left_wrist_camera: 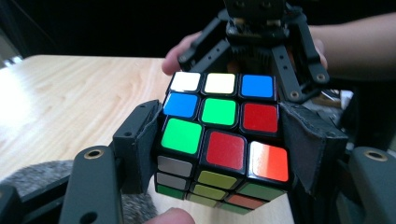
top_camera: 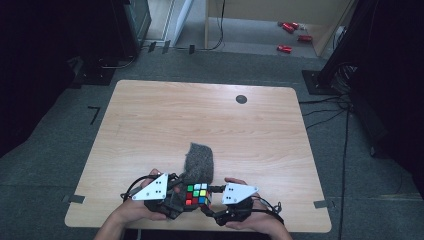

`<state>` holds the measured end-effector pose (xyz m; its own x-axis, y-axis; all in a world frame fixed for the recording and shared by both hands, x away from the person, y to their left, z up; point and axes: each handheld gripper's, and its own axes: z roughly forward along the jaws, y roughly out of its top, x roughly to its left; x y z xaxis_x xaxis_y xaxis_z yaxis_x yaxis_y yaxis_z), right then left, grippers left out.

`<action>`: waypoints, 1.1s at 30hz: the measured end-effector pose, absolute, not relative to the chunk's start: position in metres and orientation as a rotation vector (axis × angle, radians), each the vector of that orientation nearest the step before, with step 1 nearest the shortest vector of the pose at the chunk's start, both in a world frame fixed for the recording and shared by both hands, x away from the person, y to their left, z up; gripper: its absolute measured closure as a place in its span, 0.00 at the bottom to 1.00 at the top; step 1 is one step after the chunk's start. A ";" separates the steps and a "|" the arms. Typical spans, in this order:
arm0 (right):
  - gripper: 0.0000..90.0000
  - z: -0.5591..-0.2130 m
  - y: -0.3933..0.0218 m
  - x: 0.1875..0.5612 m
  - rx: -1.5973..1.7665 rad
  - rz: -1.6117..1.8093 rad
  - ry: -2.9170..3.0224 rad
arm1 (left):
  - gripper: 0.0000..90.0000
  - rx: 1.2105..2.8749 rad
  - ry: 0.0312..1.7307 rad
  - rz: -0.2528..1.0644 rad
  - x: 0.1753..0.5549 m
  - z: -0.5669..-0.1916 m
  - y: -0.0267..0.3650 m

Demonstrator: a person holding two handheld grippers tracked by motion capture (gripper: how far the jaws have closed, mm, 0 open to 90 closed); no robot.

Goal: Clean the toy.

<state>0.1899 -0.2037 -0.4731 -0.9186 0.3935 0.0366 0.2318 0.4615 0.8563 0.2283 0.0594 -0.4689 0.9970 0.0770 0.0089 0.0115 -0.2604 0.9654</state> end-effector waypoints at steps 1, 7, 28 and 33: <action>0.35 -0.474 -0.203 0.191 0.564 1.461 2.529 | 0.38 1.826 0.074 0.062 0.229 -0.469 0.060; 0.35 -0.475 -0.203 0.196 0.576 1.505 2.530 | 0.38 1.811 0.075 0.066 0.230 -0.469 0.059; 0.38 -0.454 -0.213 0.221 0.475 1.391 2.553 | 0.38 1.882 0.094 0.089 0.256 -0.451 0.049; 0.38 -0.450 -0.212 0.235 0.481 1.362 2.541 | 0.34 1.919 0.109 0.103 0.269 -0.448 0.043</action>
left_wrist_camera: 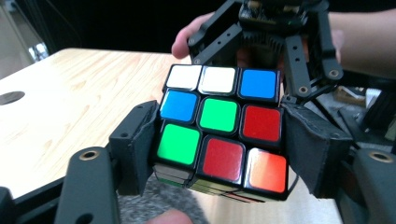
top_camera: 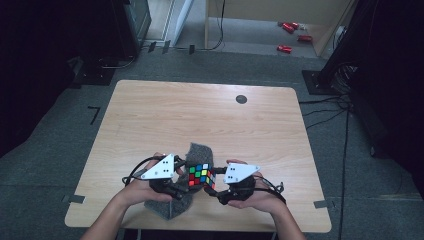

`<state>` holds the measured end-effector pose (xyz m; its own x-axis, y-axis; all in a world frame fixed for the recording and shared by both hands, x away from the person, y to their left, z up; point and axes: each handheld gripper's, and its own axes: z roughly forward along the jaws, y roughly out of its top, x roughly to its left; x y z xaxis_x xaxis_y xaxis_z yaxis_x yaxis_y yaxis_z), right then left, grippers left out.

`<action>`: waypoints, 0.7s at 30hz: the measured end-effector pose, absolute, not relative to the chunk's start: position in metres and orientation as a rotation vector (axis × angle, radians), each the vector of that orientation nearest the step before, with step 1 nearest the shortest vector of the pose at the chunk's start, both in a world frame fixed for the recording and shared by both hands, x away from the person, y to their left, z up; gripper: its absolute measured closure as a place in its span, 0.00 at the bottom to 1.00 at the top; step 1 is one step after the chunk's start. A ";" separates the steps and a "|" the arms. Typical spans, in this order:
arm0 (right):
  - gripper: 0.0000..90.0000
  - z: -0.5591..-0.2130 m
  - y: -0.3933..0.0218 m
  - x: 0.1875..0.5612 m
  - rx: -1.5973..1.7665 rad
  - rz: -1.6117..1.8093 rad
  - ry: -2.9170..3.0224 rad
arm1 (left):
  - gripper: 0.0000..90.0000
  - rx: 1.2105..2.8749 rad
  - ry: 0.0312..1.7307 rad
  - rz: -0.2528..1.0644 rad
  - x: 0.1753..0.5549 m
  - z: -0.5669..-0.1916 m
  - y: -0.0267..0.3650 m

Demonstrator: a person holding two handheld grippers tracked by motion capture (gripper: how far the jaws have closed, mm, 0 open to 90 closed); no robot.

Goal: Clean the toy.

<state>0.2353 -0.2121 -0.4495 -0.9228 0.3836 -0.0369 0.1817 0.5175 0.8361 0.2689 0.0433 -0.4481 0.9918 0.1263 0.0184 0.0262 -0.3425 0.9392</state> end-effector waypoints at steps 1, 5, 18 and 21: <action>0.38 -0.450 -0.212 0.238 0.479 1.350 2.544 | 0.34 1.925 0.113 0.099 0.271 -0.448 0.043; 0.38 -0.448 -0.212 0.250 0.465 1.318 2.549 | 0.35 1.935 0.140 0.114 0.285 -0.450 0.039; 0.38 -0.451 -0.212 0.304 0.489 1.271 2.597 | 0.34 1.944 0.187 0.072 0.333 -0.455 0.035; 0.38 -0.450 -0.209 0.305 0.456 1.241 2.618 | 0.34 1.936 0.179 0.062 0.334 -0.454 0.034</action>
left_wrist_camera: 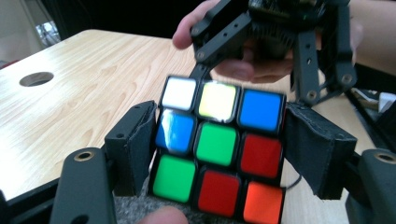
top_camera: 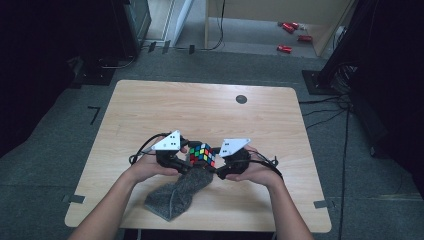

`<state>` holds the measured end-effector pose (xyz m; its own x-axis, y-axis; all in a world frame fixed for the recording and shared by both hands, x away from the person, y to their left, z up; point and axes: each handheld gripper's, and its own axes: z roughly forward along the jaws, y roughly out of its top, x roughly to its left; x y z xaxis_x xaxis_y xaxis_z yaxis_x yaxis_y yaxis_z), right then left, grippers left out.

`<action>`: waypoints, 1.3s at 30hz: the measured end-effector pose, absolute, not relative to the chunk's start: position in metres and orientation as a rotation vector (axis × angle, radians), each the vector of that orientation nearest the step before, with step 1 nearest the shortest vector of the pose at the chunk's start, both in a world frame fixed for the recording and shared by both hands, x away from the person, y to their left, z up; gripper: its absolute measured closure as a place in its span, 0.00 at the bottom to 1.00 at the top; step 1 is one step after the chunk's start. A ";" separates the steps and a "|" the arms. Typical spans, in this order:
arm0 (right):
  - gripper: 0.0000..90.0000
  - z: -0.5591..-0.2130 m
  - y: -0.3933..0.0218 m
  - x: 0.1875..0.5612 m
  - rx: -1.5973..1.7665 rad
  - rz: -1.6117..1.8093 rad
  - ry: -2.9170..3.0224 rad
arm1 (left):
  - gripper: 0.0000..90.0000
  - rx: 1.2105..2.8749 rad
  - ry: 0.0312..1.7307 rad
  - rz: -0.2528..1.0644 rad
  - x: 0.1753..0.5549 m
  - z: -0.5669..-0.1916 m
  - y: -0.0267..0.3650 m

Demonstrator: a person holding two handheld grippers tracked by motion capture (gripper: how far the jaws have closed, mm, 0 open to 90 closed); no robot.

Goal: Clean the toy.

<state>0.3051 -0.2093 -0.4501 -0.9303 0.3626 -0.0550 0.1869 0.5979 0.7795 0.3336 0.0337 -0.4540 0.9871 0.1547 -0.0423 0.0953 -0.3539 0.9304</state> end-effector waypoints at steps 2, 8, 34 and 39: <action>0.38 -0.450 -0.209 0.306 0.447 1.239 2.615 | 0.33 1.940 0.176 0.074 0.333 -0.455 0.033; 0.38 -0.450 -0.210 0.304 0.456 1.260 2.613 | 0.37 1.922 0.158 0.077 0.331 -0.452 0.037; 0.37 -0.473 -0.196 0.308 0.662 1.534 2.557 | 0.40 1.748 0.227 0.043 0.334 -0.446 0.055; 0.34 -0.472 -0.194 0.305 0.630 1.563 2.585 | 0.40 1.750 0.224 0.045 0.333 -0.446 0.056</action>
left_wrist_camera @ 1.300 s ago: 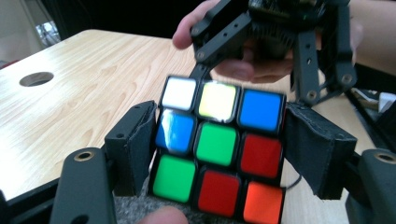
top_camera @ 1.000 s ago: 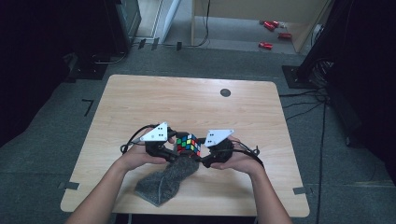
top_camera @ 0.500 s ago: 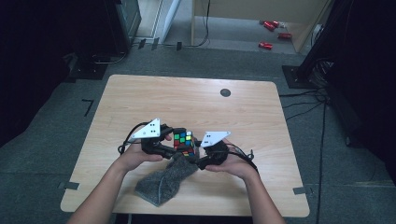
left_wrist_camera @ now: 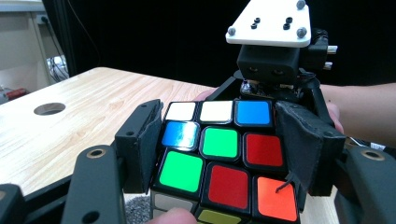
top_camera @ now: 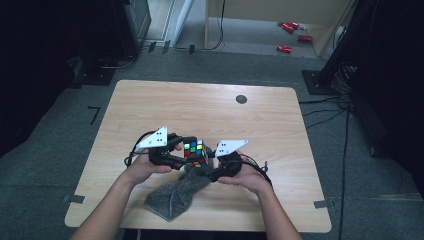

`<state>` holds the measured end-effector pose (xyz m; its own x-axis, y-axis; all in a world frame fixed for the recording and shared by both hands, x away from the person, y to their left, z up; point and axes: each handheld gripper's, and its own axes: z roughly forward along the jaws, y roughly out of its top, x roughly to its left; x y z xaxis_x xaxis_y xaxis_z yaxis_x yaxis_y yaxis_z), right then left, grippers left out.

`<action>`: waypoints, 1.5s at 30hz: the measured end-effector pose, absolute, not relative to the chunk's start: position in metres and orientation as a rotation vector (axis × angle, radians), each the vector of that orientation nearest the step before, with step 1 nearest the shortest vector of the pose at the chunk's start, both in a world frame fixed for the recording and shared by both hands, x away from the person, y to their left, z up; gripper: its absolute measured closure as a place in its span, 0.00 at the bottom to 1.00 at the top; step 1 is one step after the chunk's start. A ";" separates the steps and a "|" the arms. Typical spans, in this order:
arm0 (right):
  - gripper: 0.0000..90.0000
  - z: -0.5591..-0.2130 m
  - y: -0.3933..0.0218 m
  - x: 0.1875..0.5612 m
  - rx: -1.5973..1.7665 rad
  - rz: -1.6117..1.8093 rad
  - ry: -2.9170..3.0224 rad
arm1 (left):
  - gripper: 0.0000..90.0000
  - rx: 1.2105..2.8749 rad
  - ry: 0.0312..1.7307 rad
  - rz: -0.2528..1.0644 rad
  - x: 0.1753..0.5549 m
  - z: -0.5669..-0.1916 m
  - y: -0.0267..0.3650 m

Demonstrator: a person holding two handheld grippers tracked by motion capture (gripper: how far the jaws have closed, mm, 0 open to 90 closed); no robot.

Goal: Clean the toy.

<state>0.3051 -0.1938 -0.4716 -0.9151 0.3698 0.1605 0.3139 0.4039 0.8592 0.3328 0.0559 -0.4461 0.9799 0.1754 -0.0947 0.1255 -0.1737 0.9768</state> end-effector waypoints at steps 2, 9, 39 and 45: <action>0.33 -0.471 -0.195 0.307 0.649 1.585 2.579 | 0.40 1.749 0.221 0.039 0.332 -0.446 0.056; 0.29 -0.468 -0.199 0.306 0.645 1.601 2.575 | 0.40 1.783 0.196 0.000 0.330 -0.450 0.055; 0.37 -0.462 -0.203 0.298 0.520 1.575 2.579 | 0.36 1.870 0.129 0.042 0.319 -0.455 0.062; 0.37 -0.463 -0.202 0.296 0.484 1.597 2.597 | 0.38 1.856 0.131 -0.038 0.320 -0.454 0.065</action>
<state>0.2956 -0.2022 -0.4626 -0.9494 0.2919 0.1159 0.2351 0.4159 0.8785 0.3203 0.0649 -0.4541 0.9931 0.0709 -0.0934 0.1097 -0.2795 0.9538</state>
